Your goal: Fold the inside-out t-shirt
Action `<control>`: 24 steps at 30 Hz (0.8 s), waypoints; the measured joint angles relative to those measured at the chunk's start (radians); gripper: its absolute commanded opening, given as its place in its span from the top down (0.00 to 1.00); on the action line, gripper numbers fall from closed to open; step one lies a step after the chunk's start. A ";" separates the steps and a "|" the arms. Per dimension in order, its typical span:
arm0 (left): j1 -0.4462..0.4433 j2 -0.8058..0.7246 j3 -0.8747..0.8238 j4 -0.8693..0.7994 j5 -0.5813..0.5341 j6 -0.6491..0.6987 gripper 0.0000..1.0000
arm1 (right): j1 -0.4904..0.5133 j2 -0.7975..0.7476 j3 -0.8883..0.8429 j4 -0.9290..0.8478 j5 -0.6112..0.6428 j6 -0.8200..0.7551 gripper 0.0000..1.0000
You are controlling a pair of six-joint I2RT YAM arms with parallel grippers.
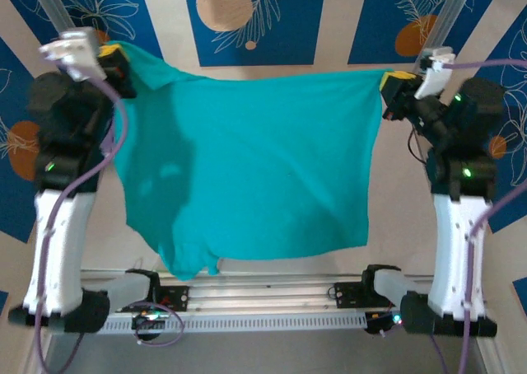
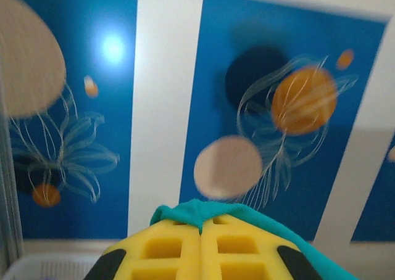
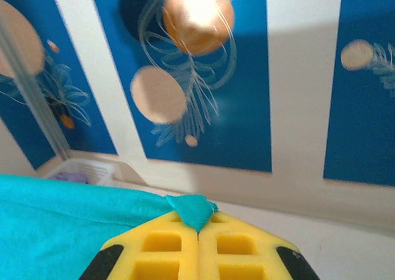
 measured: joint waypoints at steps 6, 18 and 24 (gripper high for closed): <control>0.001 0.406 -0.080 0.155 -0.024 -0.001 0.96 | 0.018 0.390 -0.050 0.165 0.064 -0.009 0.94; 0.006 1.320 0.649 -0.122 0.023 -0.078 0.37 | 0.058 1.194 0.420 0.019 0.199 0.011 0.62; 0.005 0.921 0.085 0.016 0.155 -0.204 0.35 | 0.081 0.873 0.016 0.036 0.206 0.034 0.58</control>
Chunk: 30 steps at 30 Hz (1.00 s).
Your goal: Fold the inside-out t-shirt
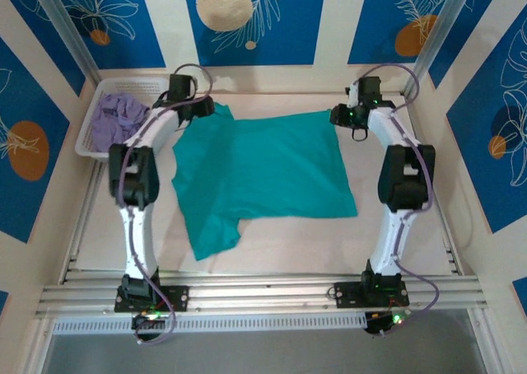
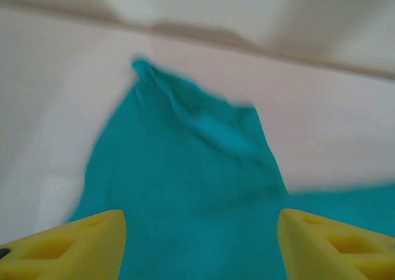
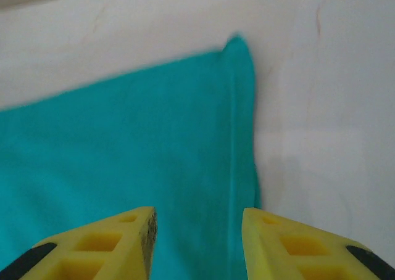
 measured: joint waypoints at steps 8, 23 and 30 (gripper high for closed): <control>-0.057 -0.558 -0.708 0.308 0.173 -0.215 0.33 | 0.013 -0.497 -0.546 -0.022 -0.002 0.129 0.54; -0.235 -0.789 -1.042 0.142 0.251 -0.235 0.32 | -0.046 -0.641 -0.852 -0.183 0.111 0.338 0.54; -0.237 -0.826 -1.045 0.105 0.251 -0.234 0.32 | -0.048 -0.554 -0.845 -0.208 0.114 0.357 0.54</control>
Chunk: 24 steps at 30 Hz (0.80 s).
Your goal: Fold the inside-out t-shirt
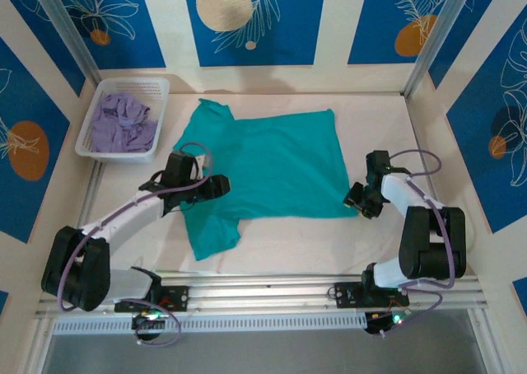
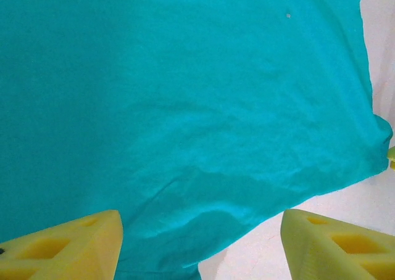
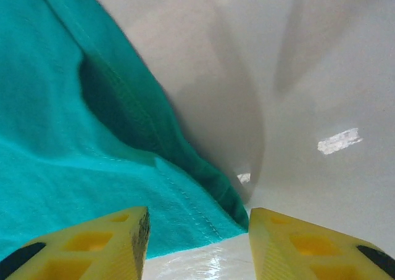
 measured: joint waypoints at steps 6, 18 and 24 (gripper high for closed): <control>0.000 -0.001 -0.003 -0.016 0.006 0.000 0.32 | 0.006 0.064 0.042 -0.010 0.002 0.000 0.55; -0.002 -0.051 -0.009 -0.093 0.009 0.033 0.31 | 0.027 0.122 0.050 -0.040 0.008 -0.019 0.66; -0.008 -0.053 -0.016 -0.145 -0.010 0.047 0.33 | 0.033 0.122 0.050 -0.043 0.003 -0.043 0.84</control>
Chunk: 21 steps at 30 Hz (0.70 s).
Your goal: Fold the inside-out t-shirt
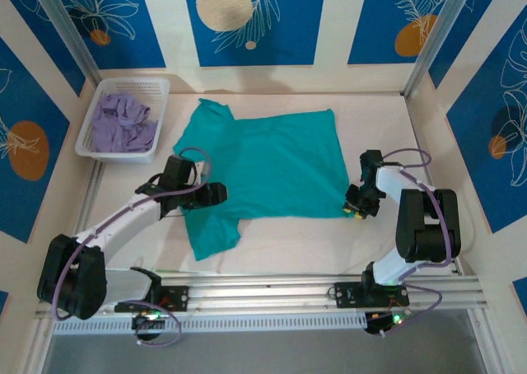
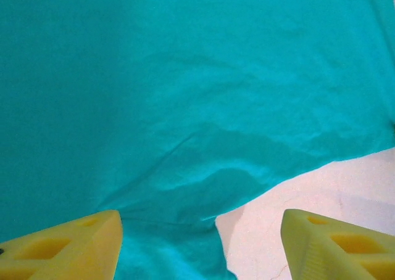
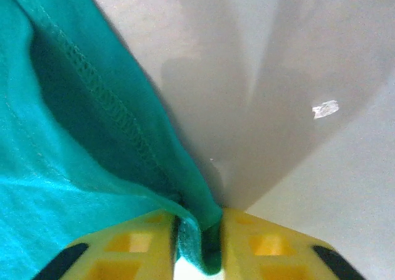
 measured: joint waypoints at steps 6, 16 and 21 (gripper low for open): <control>-0.065 -0.085 -0.080 -0.123 -0.093 -0.023 0.35 | 0.001 -0.047 -0.003 0.002 -0.004 -0.018 1.00; -0.190 -0.328 -0.203 -0.352 -0.271 -0.197 0.42 | 0.002 -0.149 -0.031 0.035 -0.035 -0.019 1.00; -0.235 -0.320 -0.251 -0.390 -0.283 -0.248 0.48 | 0.002 -0.167 -0.035 0.047 -0.058 -0.022 1.00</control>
